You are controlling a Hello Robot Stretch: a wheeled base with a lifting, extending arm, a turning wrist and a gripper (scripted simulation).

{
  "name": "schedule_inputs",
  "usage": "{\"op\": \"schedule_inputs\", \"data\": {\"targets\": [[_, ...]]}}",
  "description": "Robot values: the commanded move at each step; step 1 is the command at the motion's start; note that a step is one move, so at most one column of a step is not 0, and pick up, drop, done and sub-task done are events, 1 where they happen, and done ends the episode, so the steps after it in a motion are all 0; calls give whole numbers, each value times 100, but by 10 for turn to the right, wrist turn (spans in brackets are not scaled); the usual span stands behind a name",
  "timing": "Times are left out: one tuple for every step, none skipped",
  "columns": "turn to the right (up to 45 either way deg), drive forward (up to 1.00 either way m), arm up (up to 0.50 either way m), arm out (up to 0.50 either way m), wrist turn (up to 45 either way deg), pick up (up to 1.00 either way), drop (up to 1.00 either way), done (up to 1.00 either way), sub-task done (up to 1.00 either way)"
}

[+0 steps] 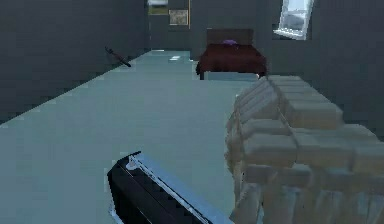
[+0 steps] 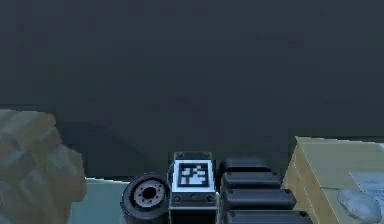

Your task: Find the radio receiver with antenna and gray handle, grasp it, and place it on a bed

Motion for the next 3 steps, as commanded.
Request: {"op": "schedule_inputs", "data": {"targets": [[0, 100, 0, 0, 0, 0, 0, 0, 0], [0, 100, 0, 0, 0, 0, 0, 0, 0], [0, 100, 0, 0, 0, 0, 0, 0, 0]]}}
